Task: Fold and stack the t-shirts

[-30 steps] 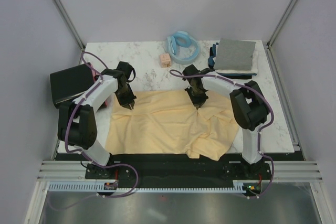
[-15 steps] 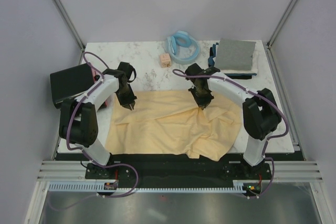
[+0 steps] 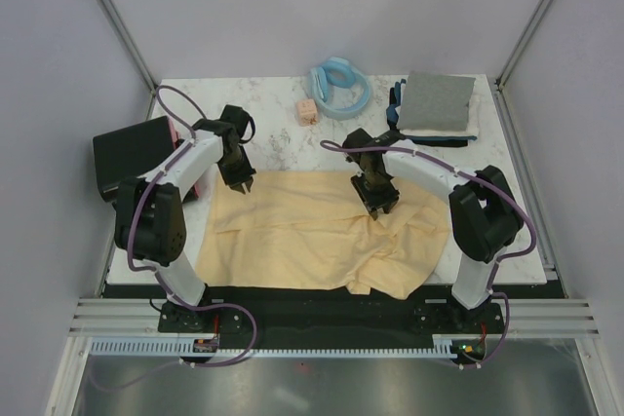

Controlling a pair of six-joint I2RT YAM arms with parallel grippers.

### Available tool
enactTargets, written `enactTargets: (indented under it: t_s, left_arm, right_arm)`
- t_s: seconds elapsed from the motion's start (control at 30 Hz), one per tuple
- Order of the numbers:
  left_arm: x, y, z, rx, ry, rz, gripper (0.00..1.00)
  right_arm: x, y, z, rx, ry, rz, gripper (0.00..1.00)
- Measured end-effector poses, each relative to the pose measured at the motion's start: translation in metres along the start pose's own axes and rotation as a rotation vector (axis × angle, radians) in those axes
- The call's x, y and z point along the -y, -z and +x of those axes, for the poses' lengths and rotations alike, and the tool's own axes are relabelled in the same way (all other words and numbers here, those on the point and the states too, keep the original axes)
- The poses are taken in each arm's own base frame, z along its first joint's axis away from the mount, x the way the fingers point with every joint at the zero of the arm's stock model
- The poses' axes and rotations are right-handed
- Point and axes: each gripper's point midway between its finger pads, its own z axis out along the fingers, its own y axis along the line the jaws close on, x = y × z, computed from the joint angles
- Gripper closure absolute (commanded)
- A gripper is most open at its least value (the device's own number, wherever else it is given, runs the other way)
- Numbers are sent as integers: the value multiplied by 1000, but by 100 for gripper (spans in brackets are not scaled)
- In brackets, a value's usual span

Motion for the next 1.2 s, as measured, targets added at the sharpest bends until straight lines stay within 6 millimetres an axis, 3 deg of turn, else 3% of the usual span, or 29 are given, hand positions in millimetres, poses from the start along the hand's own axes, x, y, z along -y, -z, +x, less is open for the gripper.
enactTargets:
  t_s: [0.07, 0.23, 0.5, 0.67, 0.87, 1.1, 1.2]
  left_arm:
    - [3, 6, -10, 31, 2, 4, 76]
    - [5, 14, -26, 68, 3, -23, 76]
    - [-9, 8, -7, -8, -42, -75, 74]
    - [-25, 6, 9, -53, -82, -115, 74]
    - [-32, -2, 18, -103, -117, -145, 76]
    - [-33, -20, 23, -175, -153, -183, 77]
    - [-32, -22, 19, -182, -167, -186, 83]
  right_arm:
    - [-1, 1, -1, 3, -9, -2, 43]
    - [2, 10, -12, 47, -16, 16, 42]
    - [25, 24, -23, 119, -62, 101, 37]
    - [49, 11, -11, 79, -127, 160, 36]
    - [61, -3, 5, 31, -216, 172, 36]
    - [90, -10, -4, 48, -360, 161, 37]
    - [96, -21, -6, 18, -380, 165, 39]
